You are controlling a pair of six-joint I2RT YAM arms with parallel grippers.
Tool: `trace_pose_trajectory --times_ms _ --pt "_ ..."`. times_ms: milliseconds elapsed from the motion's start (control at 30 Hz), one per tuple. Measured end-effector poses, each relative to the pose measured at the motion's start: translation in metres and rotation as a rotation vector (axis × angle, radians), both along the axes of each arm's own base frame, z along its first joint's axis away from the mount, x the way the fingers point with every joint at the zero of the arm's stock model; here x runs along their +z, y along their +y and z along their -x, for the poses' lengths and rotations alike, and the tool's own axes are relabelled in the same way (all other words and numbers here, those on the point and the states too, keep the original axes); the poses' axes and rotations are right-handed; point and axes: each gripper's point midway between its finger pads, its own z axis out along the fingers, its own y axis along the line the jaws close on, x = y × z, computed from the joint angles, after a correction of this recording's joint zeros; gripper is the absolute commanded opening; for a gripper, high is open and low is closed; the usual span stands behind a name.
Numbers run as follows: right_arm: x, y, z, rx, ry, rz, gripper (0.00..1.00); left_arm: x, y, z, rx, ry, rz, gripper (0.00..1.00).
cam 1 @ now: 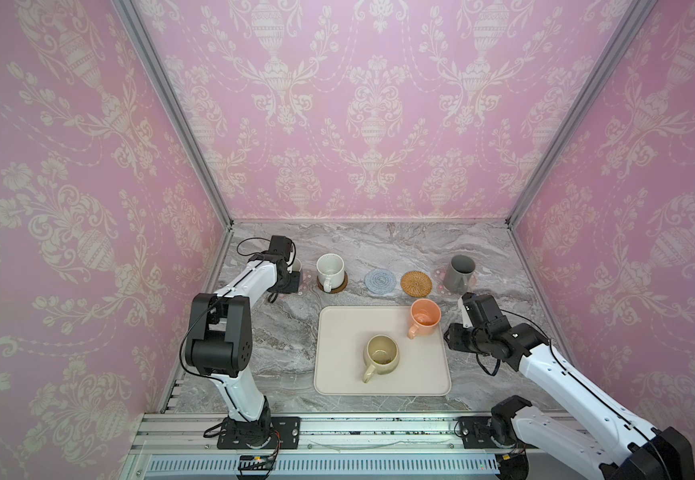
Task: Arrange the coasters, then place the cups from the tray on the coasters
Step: 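Lower the lavender mug onto the pink flower coaster with the left gripper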
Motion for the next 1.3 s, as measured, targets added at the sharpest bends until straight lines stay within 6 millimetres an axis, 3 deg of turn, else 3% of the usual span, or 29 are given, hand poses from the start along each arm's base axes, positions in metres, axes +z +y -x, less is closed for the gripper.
trace_pose_trajectory --times_ms 367,833,1300 --pt "0.0001 0.0 -0.0001 -0.001 0.0 -0.001 0.45 -0.0013 0.0001 -0.0004 0.009 0.0 0.003 0.21" --pt "0.0033 -0.001 0.001 -0.003 -0.012 -0.002 0.45 -0.0012 0.0005 -0.0022 0.028 -0.008 0.008 0.17" --pt "0.0077 -0.0018 0.001 -0.008 -0.03 -0.008 0.45 -0.0013 0.0002 -0.0074 0.052 -0.008 0.017 0.24"
